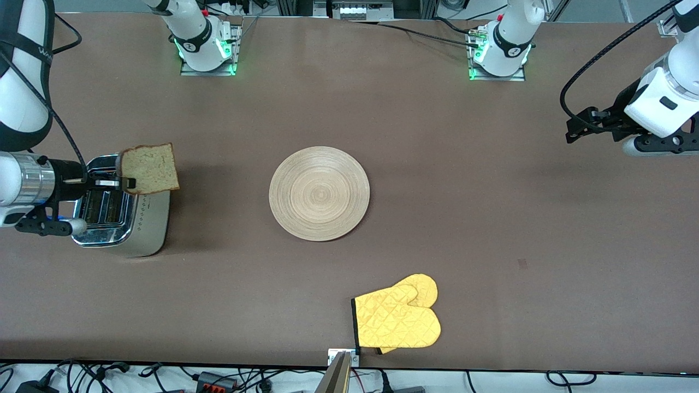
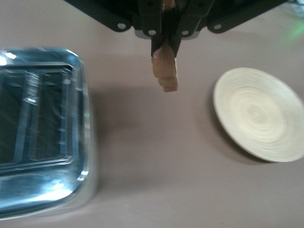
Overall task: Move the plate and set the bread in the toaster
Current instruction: 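Lift the bread slice with the right gripper above the toaster, then lower the bread slice into the toaster slot with the right gripper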
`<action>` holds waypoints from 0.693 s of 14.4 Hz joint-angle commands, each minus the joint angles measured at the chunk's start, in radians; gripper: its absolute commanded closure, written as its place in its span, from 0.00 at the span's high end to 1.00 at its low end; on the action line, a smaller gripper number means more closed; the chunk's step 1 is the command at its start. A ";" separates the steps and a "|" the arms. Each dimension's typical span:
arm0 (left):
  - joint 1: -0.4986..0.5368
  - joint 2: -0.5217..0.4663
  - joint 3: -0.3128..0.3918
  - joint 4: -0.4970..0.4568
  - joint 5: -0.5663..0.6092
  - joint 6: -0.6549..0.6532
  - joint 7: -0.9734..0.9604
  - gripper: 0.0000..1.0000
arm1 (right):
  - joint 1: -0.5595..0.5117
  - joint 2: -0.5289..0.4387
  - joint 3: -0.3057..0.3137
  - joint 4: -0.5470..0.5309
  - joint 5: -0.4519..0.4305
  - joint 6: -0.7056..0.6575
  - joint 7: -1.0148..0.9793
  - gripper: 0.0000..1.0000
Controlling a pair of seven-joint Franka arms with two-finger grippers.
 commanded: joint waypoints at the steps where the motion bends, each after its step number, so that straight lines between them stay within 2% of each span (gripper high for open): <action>1: 0.002 -0.003 0.001 0.019 -0.006 -0.024 -0.008 1.00 | 0.019 0.056 -0.003 0.103 -0.158 -0.040 0.009 0.00; 3: 0.003 -0.003 0.001 0.019 -0.006 -0.026 -0.008 1.00 | 0.030 0.071 0.001 0.106 -0.256 -0.028 -0.026 0.00; 5: 0.002 -0.003 -0.001 0.024 -0.006 -0.031 -0.008 1.00 | 0.028 0.074 -0.002 0.106 -0.314 -0.011 -0.124 0.00; 10: -0.003 -0.003 -0.001 0.027 -0.006 -0.031 -0.009 1.00 | 0.025 0.080 -0.006 0.106 -0.385 0.049 -0.236 0.00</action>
